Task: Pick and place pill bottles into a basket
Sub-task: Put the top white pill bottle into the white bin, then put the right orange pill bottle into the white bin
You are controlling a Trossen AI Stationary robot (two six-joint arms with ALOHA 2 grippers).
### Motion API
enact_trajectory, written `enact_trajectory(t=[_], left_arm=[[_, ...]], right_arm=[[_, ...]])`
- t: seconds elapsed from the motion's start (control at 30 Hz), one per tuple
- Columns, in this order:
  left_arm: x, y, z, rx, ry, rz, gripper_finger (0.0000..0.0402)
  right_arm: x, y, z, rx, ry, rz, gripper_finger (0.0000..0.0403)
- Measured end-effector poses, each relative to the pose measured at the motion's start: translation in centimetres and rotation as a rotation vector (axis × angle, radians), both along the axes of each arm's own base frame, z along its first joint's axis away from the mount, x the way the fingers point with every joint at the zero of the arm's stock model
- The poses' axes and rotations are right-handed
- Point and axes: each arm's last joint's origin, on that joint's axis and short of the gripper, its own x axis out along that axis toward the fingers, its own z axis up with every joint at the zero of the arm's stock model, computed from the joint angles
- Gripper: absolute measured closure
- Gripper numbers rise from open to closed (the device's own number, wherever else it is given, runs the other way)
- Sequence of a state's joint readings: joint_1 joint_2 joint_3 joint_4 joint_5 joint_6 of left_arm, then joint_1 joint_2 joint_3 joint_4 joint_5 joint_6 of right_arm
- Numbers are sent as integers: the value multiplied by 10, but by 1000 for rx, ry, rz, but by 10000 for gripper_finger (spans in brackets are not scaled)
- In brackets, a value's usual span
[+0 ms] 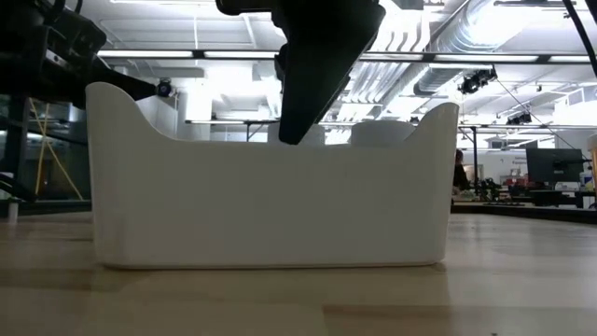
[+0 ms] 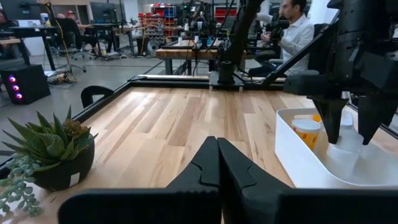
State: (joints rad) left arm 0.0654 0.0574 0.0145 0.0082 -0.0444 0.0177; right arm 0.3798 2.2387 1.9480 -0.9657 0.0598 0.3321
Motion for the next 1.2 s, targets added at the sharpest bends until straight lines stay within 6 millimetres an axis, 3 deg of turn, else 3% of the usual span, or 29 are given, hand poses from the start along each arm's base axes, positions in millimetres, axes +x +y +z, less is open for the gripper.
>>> enact_trajectory(t=[0.33,0.73,1.2], left_arm=[[0,0,0,0,0,0,368],[0,0,0,-3,0,0,373],[0,0,0,-7,0,0,371]], right_arm=[[0,0,0,7,2,-1,154],[7,-1,20,28,-64,24,153],[6,-1,20,31,-53,14,153]])
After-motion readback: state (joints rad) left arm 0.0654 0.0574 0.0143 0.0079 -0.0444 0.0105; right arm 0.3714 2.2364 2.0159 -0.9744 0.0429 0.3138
